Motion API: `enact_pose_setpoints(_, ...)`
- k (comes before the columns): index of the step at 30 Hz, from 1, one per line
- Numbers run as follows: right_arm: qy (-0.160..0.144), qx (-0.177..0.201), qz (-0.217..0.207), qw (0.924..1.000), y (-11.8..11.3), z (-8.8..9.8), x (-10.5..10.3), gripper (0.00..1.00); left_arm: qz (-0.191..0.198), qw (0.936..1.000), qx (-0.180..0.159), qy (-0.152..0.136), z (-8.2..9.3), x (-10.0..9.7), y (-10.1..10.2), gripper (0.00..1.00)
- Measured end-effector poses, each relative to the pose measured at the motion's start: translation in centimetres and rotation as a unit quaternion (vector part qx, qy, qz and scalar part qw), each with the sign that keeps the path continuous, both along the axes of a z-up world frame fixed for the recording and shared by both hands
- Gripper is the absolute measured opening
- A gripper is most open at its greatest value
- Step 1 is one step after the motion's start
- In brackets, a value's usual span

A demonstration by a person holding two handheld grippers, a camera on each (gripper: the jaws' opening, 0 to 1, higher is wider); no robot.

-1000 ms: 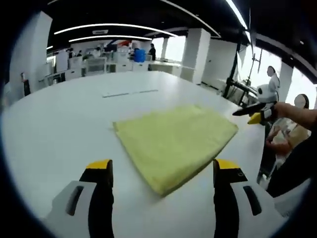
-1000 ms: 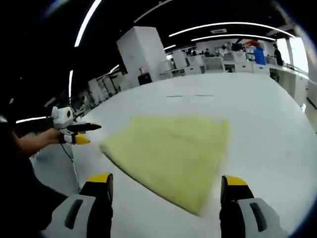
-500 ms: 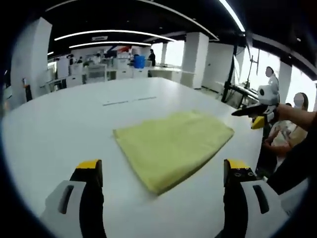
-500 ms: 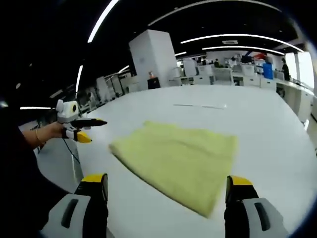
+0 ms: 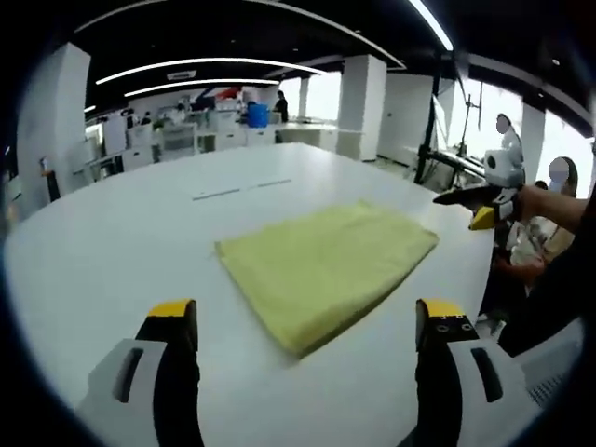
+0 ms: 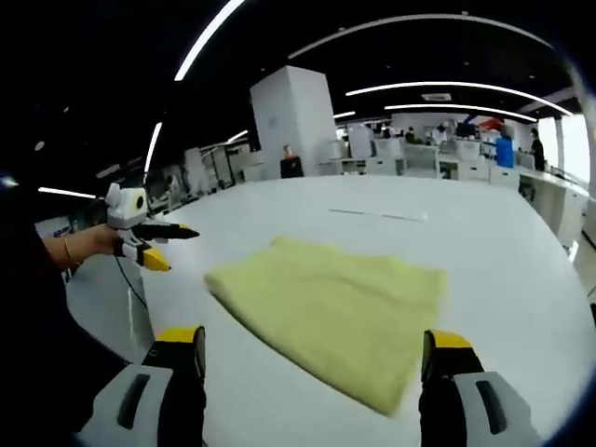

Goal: Fold the garment on the visible template until the final outline fits inside the template.

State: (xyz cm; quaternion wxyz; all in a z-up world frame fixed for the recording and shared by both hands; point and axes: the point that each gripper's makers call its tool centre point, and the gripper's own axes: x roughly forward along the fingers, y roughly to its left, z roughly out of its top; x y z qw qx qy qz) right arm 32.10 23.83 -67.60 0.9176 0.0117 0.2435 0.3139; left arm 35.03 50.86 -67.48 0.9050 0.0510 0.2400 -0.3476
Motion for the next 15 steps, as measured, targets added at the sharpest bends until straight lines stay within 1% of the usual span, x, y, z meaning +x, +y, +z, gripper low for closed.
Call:
enact_pose_setpoints(8,0.007,-0.003,-0.002,1.0000,0.0,-0.4,0.0,0.94,0.001,0.9999,0.008,0.010,-0.6,-0.3,-0.2,0.93)
enact_pose_setpoints(11,0.012,-0.003,-0.001,0.9999,0.1,-0.5,-0.1,0.93,0.007,0.9998,0.008,0.018,-0.9,-0.2,-0.3,0.92)
enact_pose_setpoints(15,0.014,-0.007,0.000,0.9999,0.1,-0.7,-0.1,0.94,0.006,0.9997,0.013,0.022,-1.2,-0.3,-0.5,0.91)
